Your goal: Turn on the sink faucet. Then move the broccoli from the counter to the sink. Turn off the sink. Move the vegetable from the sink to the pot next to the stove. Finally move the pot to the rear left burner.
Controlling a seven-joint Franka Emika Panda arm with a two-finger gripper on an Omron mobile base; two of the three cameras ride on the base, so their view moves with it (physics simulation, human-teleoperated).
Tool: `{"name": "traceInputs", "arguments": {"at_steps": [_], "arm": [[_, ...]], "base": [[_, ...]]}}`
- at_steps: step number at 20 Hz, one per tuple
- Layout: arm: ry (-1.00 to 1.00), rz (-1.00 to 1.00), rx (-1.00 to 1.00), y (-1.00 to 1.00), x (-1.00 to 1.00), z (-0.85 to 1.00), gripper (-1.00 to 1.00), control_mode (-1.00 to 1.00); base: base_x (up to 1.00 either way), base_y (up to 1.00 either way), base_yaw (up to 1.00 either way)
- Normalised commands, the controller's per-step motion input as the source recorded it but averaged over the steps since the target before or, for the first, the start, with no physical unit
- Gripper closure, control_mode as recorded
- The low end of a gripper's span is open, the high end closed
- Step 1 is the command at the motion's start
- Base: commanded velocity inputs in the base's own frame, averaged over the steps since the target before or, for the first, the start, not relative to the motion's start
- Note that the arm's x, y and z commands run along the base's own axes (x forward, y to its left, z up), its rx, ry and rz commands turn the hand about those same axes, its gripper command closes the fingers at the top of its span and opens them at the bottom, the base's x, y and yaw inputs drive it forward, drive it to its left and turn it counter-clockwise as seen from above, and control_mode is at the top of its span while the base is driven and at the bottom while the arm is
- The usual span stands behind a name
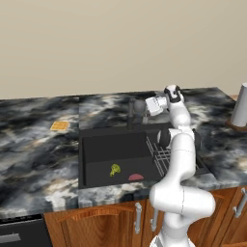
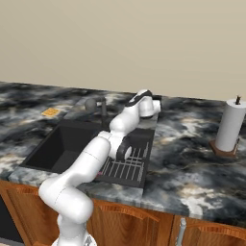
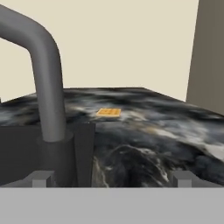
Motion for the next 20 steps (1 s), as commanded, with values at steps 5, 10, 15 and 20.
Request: {"name": "traceInputs", "arguments": {"at_steps": [5, 10, 15, 20], "arm": [[-0.03, 0.0, 0.0, -0.13, 0.0, 0.0, -1.0, -1.0], [-0.06, 0.02, 0.0, -0.64, -0.03, 0.0, -1.0, -1.0], [-0.1, 0.01, 0.02, -0.72, -0.3, 0.02, -1.0, -1.0], [-0.14, -0.02, 0.0, -0.13, -0.62, 0.37, -1.0, -1.0]], "base": [[0.0, 0.0, 0.0], [0.0, 0.0, 0.0], [0.0, 0.0, 0.0], [0.0, 0.0, 0.0]]}}
